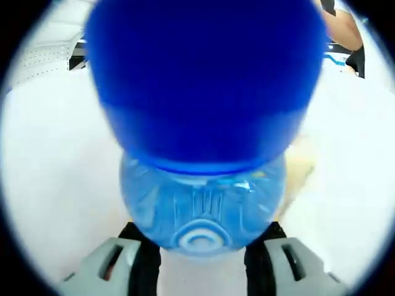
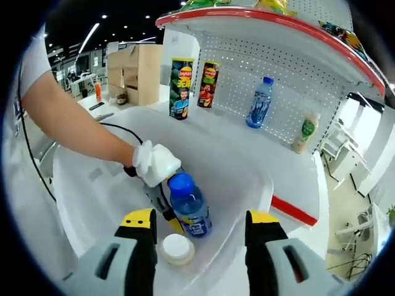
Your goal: Place the items from the shopping basket onto the snack and drink counter
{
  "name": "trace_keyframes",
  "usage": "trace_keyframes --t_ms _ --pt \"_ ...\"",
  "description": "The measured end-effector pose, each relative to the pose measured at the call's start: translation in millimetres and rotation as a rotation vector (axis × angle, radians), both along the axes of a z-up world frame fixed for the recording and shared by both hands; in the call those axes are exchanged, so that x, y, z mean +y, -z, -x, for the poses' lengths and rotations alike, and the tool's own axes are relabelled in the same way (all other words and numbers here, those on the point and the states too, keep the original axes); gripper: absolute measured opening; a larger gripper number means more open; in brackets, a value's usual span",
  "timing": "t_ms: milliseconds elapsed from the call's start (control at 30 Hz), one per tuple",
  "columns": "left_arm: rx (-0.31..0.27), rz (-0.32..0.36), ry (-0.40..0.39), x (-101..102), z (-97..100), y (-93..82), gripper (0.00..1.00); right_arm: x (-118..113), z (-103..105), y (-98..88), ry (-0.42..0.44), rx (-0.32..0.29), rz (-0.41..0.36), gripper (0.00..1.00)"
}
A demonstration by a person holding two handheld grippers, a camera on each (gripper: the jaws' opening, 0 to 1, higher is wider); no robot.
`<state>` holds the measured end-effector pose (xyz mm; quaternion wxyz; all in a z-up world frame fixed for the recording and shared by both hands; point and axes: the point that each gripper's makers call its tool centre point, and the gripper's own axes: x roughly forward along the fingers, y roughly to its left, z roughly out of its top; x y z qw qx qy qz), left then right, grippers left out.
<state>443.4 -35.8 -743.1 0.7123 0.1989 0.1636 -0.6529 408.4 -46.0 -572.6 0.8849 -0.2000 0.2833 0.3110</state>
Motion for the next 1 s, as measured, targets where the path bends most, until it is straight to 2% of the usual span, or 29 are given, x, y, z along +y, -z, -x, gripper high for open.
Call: trace_keyframes --t_ms 200,300,700,1000 --pt "0.001 0.012 -0.003 -2.3 0.4 -0.4 0.53 17.3 -7.8 17.5 -0.077 -0.011 0.037 0.56" --pt "0.005 0.022 -0.01 -5.5 -0.5 -0.9 0.53 20.2 -11.9 22.8 -0.087 -0.009 0.04 0.55" --pt "0.024 0.081 -0.022 -24.5 -4.4 -1.8 0.53 17.3 -30.1 39.5 -0.049 0.022 0.034 0.48" --pt "0.03 0.124 -0.017 -25.5 -4.9 -3.4 0.53 14.3 -38.9 53.5 -0.064 0.029 0.054 0.43"
